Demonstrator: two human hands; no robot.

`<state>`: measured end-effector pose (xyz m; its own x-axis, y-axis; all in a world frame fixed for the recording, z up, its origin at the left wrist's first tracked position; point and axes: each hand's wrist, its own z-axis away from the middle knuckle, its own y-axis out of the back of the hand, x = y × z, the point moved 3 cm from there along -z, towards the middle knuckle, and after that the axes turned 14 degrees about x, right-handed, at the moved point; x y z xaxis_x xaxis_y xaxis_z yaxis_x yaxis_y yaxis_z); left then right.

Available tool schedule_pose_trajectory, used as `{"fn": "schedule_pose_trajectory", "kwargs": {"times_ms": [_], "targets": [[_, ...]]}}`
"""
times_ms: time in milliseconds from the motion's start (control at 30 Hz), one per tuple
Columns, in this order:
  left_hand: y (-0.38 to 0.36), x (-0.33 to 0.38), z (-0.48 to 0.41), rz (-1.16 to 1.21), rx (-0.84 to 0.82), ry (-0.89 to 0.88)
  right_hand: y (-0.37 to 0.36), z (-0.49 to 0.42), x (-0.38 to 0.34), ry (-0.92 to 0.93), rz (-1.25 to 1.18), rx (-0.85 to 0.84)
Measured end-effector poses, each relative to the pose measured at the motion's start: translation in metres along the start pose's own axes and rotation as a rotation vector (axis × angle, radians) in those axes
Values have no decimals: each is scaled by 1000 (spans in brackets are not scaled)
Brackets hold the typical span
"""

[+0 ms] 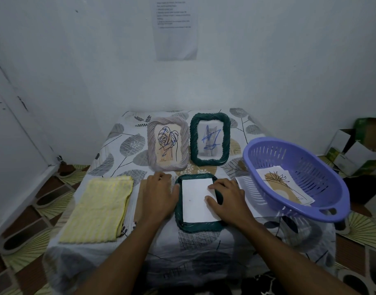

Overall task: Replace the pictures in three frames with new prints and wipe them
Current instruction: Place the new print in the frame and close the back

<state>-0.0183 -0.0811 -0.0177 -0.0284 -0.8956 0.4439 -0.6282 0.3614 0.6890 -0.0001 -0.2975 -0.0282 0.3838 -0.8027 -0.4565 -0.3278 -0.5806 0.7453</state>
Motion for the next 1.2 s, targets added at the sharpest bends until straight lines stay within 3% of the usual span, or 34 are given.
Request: {"fn": "schedule_pose_trajectory", "kwargs": {"times_ms": [100, 200, 567, 767, 833, 967, 1100, 1200], "targets": [[6, -20, 1, -199, -51, 151, -1, 0, 1, -14, -19, 20], [9, -29, 7, -234, -59, 241, -2, 1, 2, -27, -30, 26], [22, -28, 2, 72, -10, 426, -1, 0, 1, -37, -22, -11], [50, 6, -22, 67, 20, 421, 4, -8, -6, -34, -95, 35], [47, 22, -27, 70, -15, 419, 12, -16, -18, -106, -276, 62], [24, 50, -22, 121, -128, 421, 21, -30, -32, -379, -602, -55], [9, 60, -15, 197, -180, 398, 27, -29, -18, -541, -614, -101], [4, 53, -11, 225, -187, 341, 28, -24, -5, -550, -511, -120]]}}
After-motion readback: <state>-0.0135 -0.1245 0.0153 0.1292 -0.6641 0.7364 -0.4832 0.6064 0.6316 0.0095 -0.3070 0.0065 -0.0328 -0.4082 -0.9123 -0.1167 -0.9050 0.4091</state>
